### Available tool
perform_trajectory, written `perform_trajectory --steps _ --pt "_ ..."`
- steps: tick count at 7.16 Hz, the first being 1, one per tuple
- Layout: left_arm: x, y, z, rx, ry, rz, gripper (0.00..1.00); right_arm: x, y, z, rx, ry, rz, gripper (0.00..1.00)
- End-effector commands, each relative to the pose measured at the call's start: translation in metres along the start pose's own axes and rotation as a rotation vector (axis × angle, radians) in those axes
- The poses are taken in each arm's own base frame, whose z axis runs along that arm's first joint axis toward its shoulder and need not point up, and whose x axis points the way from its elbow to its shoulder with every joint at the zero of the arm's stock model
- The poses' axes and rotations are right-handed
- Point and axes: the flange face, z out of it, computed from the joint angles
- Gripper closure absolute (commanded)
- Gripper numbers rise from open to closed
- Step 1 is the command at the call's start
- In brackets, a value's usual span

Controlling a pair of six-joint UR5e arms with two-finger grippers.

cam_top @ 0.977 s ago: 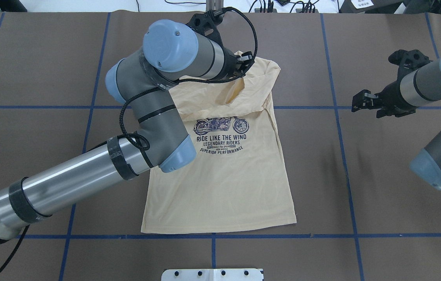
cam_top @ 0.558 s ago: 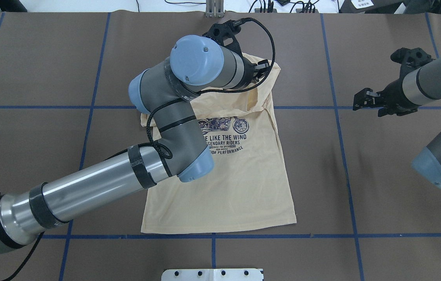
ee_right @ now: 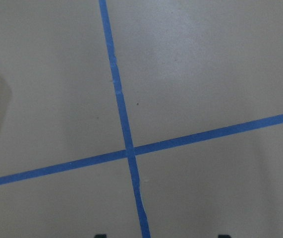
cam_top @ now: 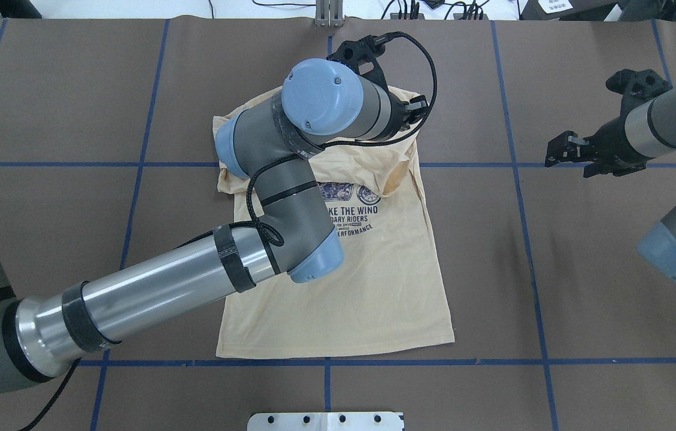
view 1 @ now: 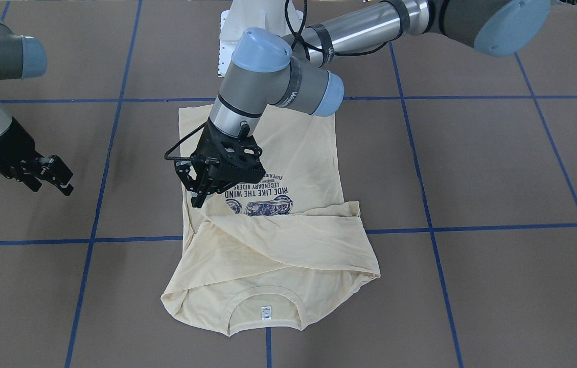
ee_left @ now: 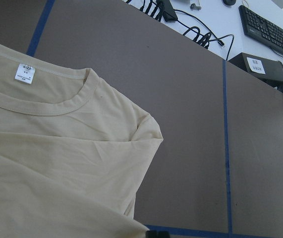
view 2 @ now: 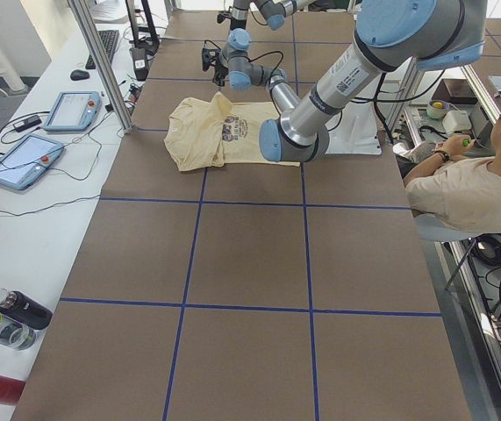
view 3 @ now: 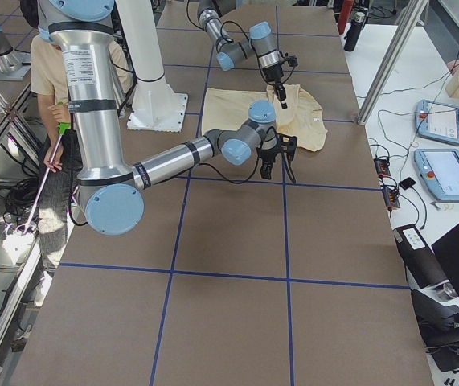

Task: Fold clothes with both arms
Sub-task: 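Fold the sleeve across the shirt front with the left gripper and release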

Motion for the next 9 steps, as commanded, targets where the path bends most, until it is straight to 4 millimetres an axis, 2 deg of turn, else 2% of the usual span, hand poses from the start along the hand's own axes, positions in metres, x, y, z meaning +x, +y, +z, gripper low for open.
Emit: perform_trajectory --steps 1,3,4,6,7,8,9 --pt "0.008 0.006 0.0 -0.008 0.008 -0.01 0.37 -0.001 0.001 -0.002 0.0 -0.003 0.001 0.19" --pt "0.007 0.007 -0.007 -0.012 0.017 -0.022 0.18 -0.008 0.003 -0.006 0.005 -0.015 0.013 0.1" --pt "-0.022 0.009 -0.023 -0.018 0.027 -0.001 0.16 -0.019 0.009 -0.007 0.0 -0.035 0.072 0.06" --pt "-0.102 0.017 -0.08 -0.059 0.024 0.1 0.16 -0.069 0.068 0.014 0.023 -0.115 0.225 0.04" --pt "-0.118 0.01 -0.094 -0.052 0.001 0.138 0.16 -0.096 0.112 0.022 0.051 -0.13 0.246 0.04" --pt "-0.14 -0.008 -0.107 -0.065 -0.01 0.209 0.16 -0.105 0.15 0.027 0.044 -0.131 0.276 0.04" --pt "-0.173 -0.022 -0.115 -0.084 -0.035 0.234 0.16 -0.111 0.185 0.035 0.036 -0.129 0.3 0.05"
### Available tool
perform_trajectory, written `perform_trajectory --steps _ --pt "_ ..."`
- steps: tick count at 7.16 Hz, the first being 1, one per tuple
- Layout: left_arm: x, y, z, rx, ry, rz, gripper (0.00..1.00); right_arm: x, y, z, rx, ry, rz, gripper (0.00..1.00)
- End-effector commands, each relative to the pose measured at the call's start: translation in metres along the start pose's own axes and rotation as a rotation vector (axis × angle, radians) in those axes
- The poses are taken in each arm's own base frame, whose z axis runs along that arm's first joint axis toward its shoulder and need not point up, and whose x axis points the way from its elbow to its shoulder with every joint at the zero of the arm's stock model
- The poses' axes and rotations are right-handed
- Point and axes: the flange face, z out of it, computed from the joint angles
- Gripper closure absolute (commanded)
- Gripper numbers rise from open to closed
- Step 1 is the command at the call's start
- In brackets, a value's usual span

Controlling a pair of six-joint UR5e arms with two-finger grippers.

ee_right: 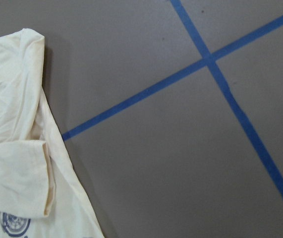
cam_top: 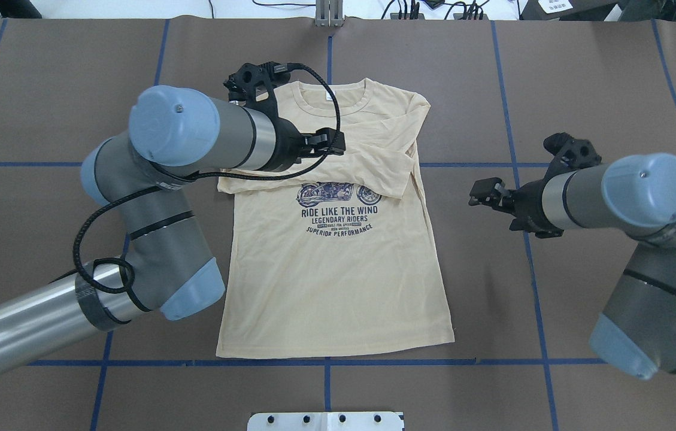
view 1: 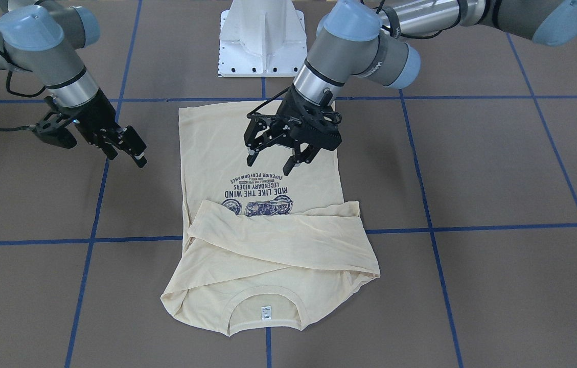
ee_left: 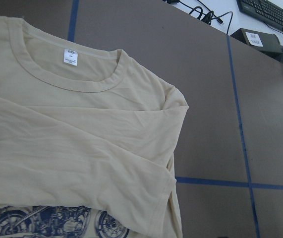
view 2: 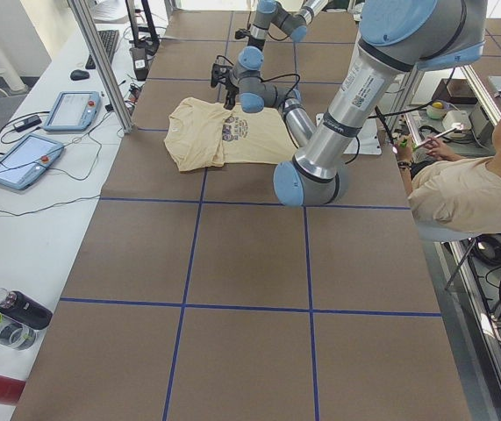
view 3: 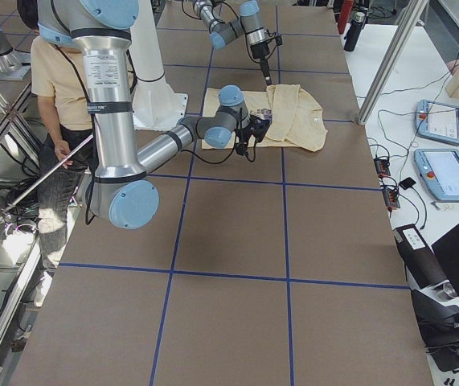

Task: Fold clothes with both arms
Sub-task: 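Fold the sleeve across the shirt front with the left gripper and release, then move both grippers to the hem corners nearest the robot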

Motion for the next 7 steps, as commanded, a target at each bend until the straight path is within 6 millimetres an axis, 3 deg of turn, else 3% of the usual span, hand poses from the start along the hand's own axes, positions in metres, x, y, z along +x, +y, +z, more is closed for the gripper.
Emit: perform_trajectory --steps 1,5,7 --pt "-0.044 -0.013 -0.029 -0.017 -0.014 0.057 0.16 0.005 0.086 0.016 0.004 -0.003 0.069 0.07" --pt "-0.046 -0.01 -0.03 -0.021 -0.015 0.052 0.13 0.025 0.175 0.042 0.003 0.063 0.167 0.14" --pt "-0.045 -0.008 -0.029 -0.023 -0.015 0.05 0.12 0.03 0.197 0.047 0.02 0.086 0.144 0.15"
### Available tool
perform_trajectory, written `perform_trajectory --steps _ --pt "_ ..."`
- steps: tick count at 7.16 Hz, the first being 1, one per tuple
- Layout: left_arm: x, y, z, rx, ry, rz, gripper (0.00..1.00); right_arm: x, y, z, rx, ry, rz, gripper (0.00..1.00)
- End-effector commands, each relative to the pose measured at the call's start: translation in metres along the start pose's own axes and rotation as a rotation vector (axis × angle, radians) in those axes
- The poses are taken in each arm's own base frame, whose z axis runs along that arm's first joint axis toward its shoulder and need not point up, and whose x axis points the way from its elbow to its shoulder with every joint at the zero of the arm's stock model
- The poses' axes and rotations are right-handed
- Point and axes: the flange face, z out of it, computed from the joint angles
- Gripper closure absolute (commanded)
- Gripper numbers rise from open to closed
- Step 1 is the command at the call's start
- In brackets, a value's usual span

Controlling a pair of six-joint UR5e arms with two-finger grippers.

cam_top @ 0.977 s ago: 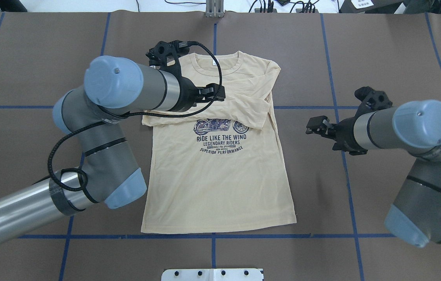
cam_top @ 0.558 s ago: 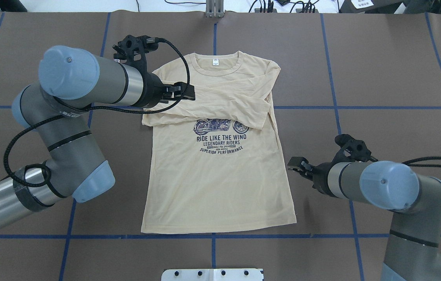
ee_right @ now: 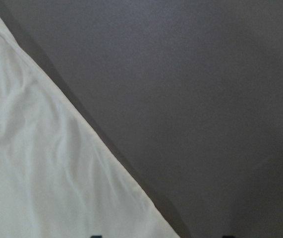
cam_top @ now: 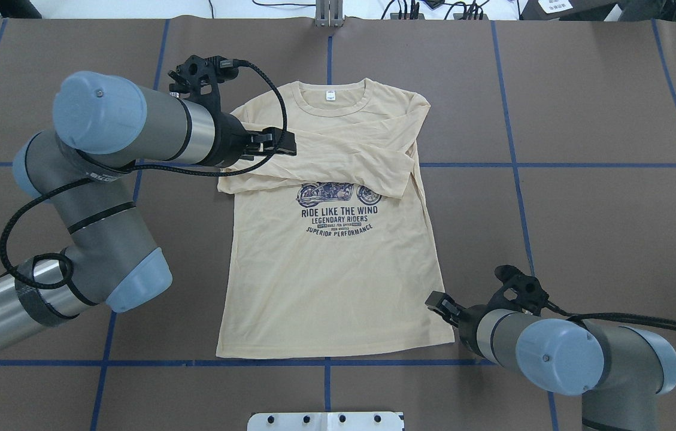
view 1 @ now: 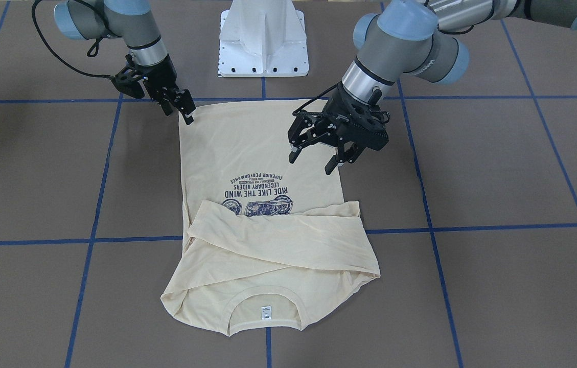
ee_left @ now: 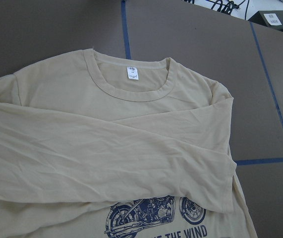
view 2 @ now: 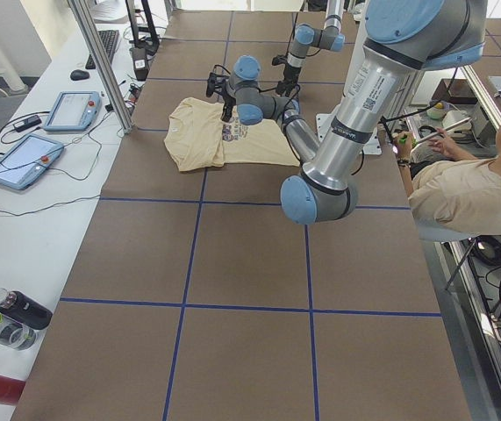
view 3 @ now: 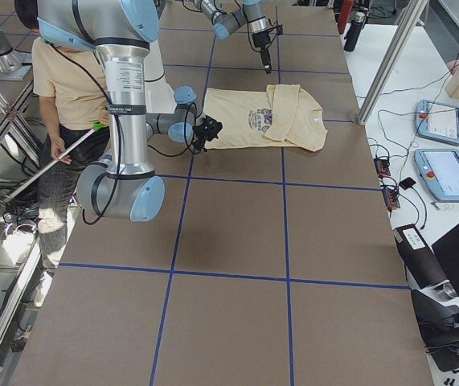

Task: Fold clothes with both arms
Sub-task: 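Move both grippers to the hem corners nearest the robot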

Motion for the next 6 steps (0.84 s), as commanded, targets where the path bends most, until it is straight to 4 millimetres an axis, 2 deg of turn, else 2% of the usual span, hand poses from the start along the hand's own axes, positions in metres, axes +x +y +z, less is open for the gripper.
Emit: perform_trajectory --steps 1,3,4,5,6 --pt "0.0006 0.0005 -0.0004 0.0 0.001 -0.005 0.12 0.0072 0.0134 0.0035 0.006 0.017 -0.012 0.16" --pt "0.0008 0.0015 0.0004 -0.002 0.003 -0.006 0.1 0.0087 0.0182 0.0027 -0.002 0.021 -0.018 0.18" --pt "0.0008 0.0015 0.0004 -0.002 0.003 -0.004 0.1 0.0106 0.021 0.0037 -0.003 0.029 -0.022 0.22" --pt "-0.0006 0.0017 0.0013 -0.003 0.001 -0.005 0.1 0.0102 0.0221 0.0035 -0.005 0.029 -0.023 0.35" --pt "-0.0005 0.0014 0.0022 -0.003 0.001 -0.005 0.1 0.0082 0.0226 0.0001 -0.007 0.022 -0.022 0.57"
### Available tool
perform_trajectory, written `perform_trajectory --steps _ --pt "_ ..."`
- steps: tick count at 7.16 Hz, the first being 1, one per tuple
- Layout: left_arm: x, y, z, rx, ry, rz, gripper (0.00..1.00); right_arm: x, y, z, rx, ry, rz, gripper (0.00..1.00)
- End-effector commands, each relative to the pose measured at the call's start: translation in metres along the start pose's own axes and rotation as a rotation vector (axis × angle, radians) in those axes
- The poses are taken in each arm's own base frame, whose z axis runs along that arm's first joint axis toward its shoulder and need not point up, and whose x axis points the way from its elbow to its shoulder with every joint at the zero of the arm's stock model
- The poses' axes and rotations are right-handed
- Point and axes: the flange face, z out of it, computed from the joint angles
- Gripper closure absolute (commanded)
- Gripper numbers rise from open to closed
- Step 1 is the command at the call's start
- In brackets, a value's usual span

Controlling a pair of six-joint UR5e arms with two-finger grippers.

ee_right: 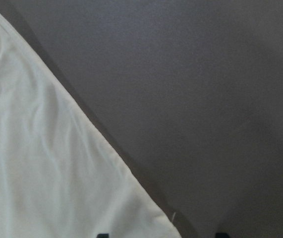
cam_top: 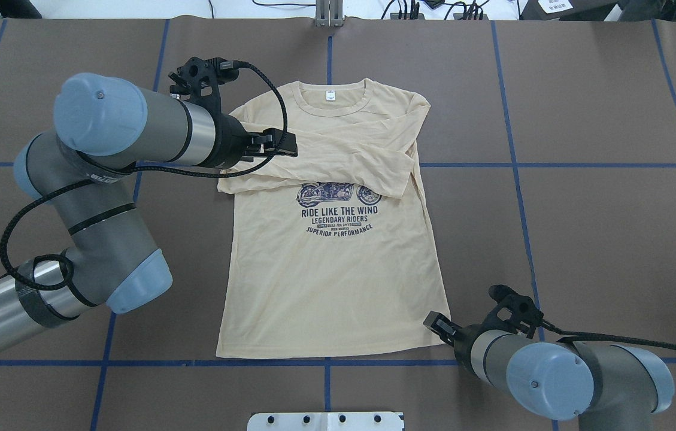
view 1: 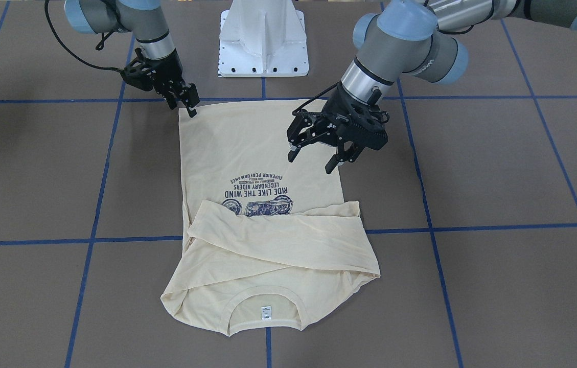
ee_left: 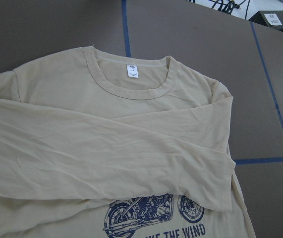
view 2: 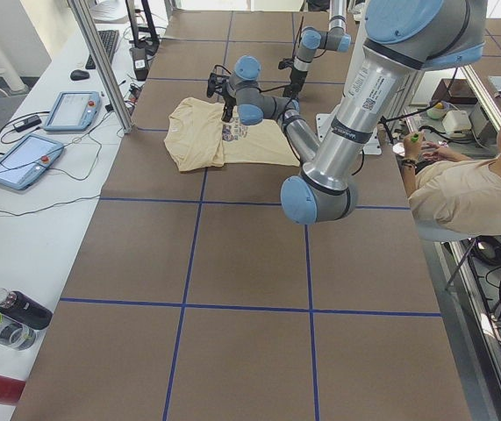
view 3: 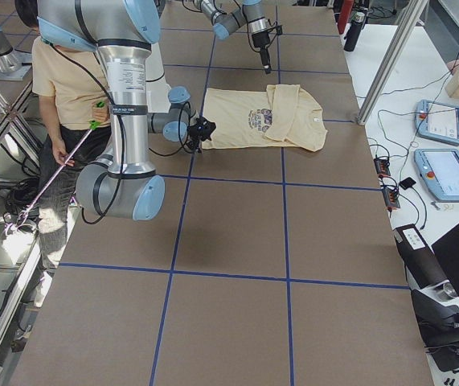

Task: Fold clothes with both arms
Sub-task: 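Move both grippers to the hem corners nearest the robot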

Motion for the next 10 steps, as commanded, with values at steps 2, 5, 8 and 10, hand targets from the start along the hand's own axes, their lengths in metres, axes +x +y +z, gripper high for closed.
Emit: perform_trajectory --steps 2,5,8,10 --pt "-0.001 0.0 0.002 -0.001 -0.002 -0.001 0.1 -0.001 0.004 -0.006 -0.005 0.002 -0.005 1.0" --pt "-0.001 0.0 0.002 -0.001 -0.002 -0.002 0.1 -0.001 0.012 -0.014 0.02 0.004 -0.022 1.0" --pt "-0.034 0.013 0.005 -0.008 -0.055 -0.177 0.09 -0.009 0.02 -0.052 0.017 0.037 -0.037 1.0" --pt "-0.047 0.08 -0.006 -0.092 -0.061 -0.279 0.07 -0.006 0.024 -0.051 0.01 0.044 -0.044 1.0"
